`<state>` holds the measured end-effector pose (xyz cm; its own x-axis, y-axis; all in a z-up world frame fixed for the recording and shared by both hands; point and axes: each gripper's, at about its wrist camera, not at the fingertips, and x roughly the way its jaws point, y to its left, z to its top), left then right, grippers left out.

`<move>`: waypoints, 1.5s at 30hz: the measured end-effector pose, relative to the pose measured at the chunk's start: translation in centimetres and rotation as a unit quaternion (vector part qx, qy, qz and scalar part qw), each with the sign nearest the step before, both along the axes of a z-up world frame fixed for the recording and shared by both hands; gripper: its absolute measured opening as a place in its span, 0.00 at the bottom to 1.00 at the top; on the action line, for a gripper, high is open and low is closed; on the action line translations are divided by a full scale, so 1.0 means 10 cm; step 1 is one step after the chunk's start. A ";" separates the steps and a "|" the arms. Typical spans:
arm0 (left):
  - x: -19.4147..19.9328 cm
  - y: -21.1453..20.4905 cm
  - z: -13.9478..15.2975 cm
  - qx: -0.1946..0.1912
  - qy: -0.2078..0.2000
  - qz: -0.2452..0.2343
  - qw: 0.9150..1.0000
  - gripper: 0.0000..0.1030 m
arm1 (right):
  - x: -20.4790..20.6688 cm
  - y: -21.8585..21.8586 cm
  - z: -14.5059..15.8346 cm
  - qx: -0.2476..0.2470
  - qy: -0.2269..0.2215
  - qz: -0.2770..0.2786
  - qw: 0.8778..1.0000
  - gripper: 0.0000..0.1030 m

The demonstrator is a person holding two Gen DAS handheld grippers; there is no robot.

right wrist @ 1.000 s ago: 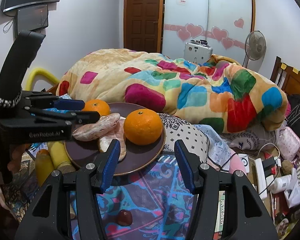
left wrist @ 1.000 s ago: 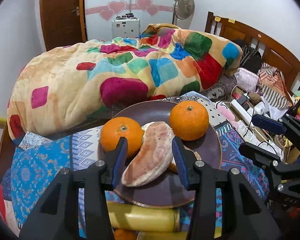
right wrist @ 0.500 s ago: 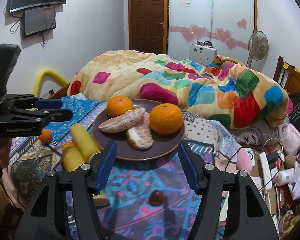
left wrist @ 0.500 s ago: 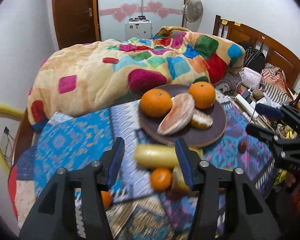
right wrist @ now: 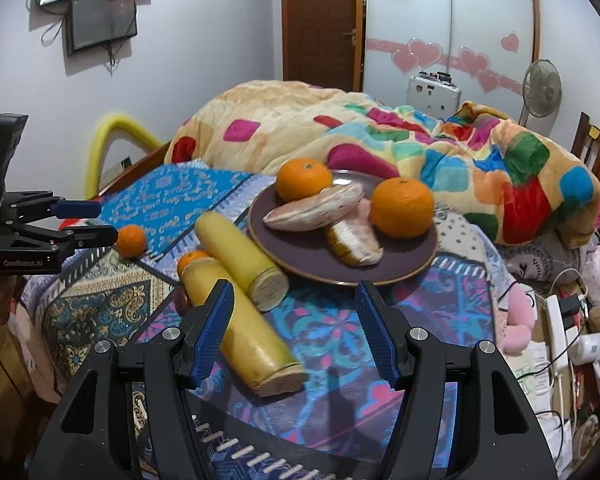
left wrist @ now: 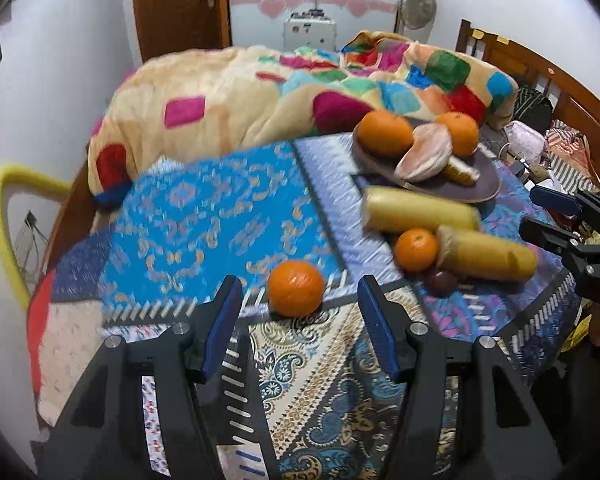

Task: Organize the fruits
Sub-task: 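Close the left tool on a small orange while the right tool moves toward a yellow cylinder, then grasp and lift the yellow cylinder with the right tool while the left tool lifts its orange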

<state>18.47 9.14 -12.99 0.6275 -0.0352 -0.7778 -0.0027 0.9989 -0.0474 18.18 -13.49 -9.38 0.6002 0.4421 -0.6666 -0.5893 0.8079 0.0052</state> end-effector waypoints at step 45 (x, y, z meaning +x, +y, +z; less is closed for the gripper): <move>-0.59 -0.44 -0.23 -0.042 0.014 -0.066 0.997 0.35 | -0.49 -0.12 -0.19 -0.022 0.075 0.028 0.997 0.34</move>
